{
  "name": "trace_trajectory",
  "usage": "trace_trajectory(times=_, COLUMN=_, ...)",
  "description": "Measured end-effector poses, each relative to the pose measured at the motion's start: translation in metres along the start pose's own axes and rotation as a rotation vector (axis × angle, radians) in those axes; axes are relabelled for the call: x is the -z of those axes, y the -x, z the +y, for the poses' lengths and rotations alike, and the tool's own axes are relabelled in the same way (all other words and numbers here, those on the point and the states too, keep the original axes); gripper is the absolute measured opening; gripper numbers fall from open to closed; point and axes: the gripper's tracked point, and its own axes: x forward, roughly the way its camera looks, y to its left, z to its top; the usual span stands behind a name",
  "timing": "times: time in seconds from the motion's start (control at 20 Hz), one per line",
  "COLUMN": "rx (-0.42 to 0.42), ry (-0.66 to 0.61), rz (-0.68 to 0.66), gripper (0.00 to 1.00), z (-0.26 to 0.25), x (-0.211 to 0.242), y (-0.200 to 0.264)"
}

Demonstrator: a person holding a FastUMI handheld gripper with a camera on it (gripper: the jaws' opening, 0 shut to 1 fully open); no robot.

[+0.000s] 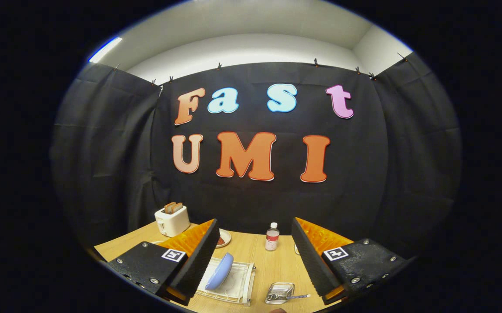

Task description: Take the plate from the dish rack, then take the spoon from the basket and place it into the plate.

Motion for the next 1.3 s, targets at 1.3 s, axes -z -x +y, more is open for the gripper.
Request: trace_trajectory(times=1.3, rx=-0.068, ry=0.069, rz=0.960, gripper=0.79, z=0.084, x=0.243, y=-0.113)
